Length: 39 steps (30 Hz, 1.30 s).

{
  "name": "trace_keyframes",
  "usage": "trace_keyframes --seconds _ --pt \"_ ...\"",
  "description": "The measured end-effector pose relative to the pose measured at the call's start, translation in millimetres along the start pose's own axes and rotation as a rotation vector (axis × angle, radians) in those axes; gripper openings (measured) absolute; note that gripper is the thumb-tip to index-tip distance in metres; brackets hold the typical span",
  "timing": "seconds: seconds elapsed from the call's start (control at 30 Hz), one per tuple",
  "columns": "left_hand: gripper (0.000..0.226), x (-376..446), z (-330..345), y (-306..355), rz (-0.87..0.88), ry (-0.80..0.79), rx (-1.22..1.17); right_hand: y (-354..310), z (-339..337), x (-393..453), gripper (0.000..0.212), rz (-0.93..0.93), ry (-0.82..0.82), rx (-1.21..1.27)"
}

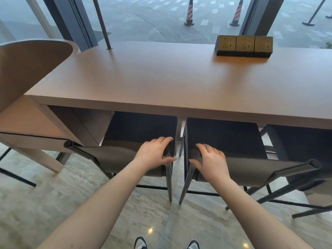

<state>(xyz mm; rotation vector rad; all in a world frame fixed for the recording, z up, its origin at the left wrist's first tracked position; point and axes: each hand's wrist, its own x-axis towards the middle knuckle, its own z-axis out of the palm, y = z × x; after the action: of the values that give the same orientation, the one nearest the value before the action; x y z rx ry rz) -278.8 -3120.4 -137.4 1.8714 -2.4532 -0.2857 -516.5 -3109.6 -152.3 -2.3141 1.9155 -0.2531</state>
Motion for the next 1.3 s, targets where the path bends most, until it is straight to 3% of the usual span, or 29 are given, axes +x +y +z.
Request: trace_keyframes --seconds 0.23,0.5,0.83,1.0,1.3 --pt "0.058 -40.3 -44.1 -9.9 -0.098 0.325 -0.093 -30.4 -27.1 10.9 0.048 -0.165 0.203 0.248" --pt "0.057 -136.6 -70.9 -56.4 -0.3 0.456 -0.035 -119.1 -38.6 5.6 0.047 -0.325 0.148 0.377" --pt "0.062 -331.0 -107.2 -188.1 -0.516 0.563 0.009 -336.7 -24.3 -49.2 0.048 -0.512 0.093 0.45" --pt "0.067 -432.6 -117.0 -248.9 -0.638 0.519 0.037 -451.1 -6.7 -81.1 0.047 -0.612 0.062 0.484" --pt "0.063 -556.9 -136.7 -345.7 -0.832 0.561 0.133 -623.9 18.5 -108.6 0.045 -0.842 -0.012 0.541"
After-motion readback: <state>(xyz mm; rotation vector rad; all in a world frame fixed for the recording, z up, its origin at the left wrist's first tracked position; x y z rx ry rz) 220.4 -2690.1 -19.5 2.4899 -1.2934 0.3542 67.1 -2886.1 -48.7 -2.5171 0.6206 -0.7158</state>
